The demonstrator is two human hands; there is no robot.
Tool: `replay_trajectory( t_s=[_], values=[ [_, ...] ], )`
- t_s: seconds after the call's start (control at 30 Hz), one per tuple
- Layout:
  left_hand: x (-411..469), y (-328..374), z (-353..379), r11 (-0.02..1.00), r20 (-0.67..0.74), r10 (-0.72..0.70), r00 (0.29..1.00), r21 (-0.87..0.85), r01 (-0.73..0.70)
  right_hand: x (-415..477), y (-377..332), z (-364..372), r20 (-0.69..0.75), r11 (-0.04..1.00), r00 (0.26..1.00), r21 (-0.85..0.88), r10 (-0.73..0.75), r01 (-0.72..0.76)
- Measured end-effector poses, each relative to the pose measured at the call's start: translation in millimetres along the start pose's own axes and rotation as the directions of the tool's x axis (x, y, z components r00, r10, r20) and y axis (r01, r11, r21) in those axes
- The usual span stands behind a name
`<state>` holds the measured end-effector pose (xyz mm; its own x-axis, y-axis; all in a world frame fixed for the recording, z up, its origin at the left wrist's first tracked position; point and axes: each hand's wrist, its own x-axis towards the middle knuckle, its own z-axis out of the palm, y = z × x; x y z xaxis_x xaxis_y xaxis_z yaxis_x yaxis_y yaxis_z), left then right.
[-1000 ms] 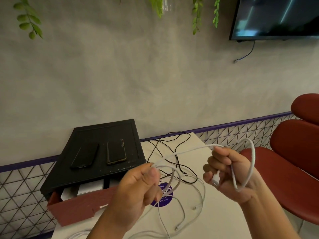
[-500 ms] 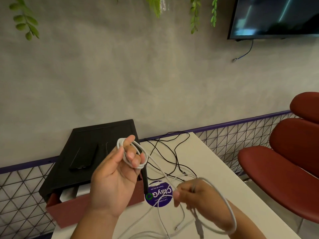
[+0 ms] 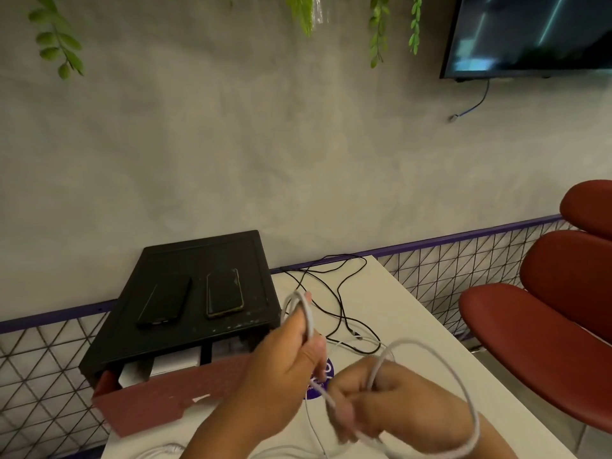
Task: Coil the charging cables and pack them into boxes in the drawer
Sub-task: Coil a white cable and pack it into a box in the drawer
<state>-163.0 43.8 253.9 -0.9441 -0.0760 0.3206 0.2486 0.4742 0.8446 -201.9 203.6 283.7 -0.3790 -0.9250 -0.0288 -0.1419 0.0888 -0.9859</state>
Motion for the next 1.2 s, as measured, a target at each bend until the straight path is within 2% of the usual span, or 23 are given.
replay_trajectory(
  t_s=[0.07, 0.13, 0.23, 0.33, 0.4, 0.47, 0.6, 0.73, 0.87, 0.97, 1.03, 1.1, 1.13, 1.2],
  values=[
    [-2.0, -0.7, -1.2, 0.998, 0.079, -0.042, 0.996, -0.041, 0.046, -0.7, 6.8, -1.2, -0.118, 0.96, 0.993, 0.279, 0.005, 0.028],
    [-3.4, 3.2, -5.3, 0.986, 0.13, -0.067, 0.989, -0.141, 0.085, -0.6, 11.2, -1.9, -0.181, 0.855, 0.982, 0.517, 0.058, 0.045],
    [-3.7, 8.6, -10.2, 0.993, 0.221, 0.057, 0.974, -0.112, -0.032, 1.6, 10.5, -1.2, -0.214, 0.749, 0.962, 0.662, 0.172, 0.013],
    [-3.9, 7.5, -12.4, 0.991, 0.187, 0.114, 0.976, -0.095, -0.098, 4.4, 6.9, -5.5, -0.363, 0.773, 0.913, 0.628, 0.189, 0.09],
    [-4.9, 7.9, -14.3, 0.973, 0.115, 0.082, 0.99, -0.222, -0.055, 2.6, 8.4, -15.7, -0.519, 0.826, 0.841, 0.535, 0.155, 0.178],
    [-4.6, 9.6, -18.0, 0.912, 0.063, 0.014, 0.998, -0.41, 0.013, -0.4, 9.8, -26.4, -0.621, 0.855, 0.777, 0.454, 0.102, 0.251],
    [-2.3, 18.2, -25.1, 0.673, 0.028, -0.081, 0.996, -0.735, 0.076, -3.8, 22.4, -38.3, -0.721, 0.857, 0.693, 0.367, 0.015, 0.363],
    [-0.8, 21.0, -22.5, 0.404, 0.06, -0.163, 0.985, -0.907, 0.122, 2.3, 31.0, -30.4, -0.768, 0.844, 0.638, 0.31, -0.049, 0.438],
    [0.1, 19.5, -14.2, 0.215, 0.168, -0.166, 0.972, -0.956, 0.202, 11.9, 26.2, -14.7, -0.766, 0.839, 0.642, 0.334, -0.023, 0.429],
    [0.2, 24.0, -9.1, 0.136, 0.231, -0.15, 0.961, -0.958, 0.251, 16.0, 18.1, -3.8, -0.709, 0.818, 0.704, 0.376, -0.049, 0.435],
    [1.7, 15.8, -8.5, 0.066, 0.257, -0.155, 0.954, -0.961, 0.269, 17.7, 16.1, -0.6, -0.668, 0.757, 0.744, 0.477, -0.018, 0.447],
    [4.2, 9.0, -7.7, -0.031, 0.34, 0.038, 0.94, -0.939, 0.342, 19.1, 17.1, 0.9, -0.614, 0.67, 0.788, 0.604, 0.046, 0.431],
    [4.3, 7.6, -7.6, -0.059, 0.362, 0.07, 0.93, -0.929, 0.366, 20.6, 19.0, 1.6, -0.583, 0.61, 0.809, 0.669, 0.074, 0.426],
    [3.8, 8.0, -4.6, -0.018, 0.358, -0.009, 0.934, -0.934, 0.358, 23.3, 18.2, 5.9, -0.523, 0.515, 0.843, 0.761, 0.127, 0.394]
  ],
)
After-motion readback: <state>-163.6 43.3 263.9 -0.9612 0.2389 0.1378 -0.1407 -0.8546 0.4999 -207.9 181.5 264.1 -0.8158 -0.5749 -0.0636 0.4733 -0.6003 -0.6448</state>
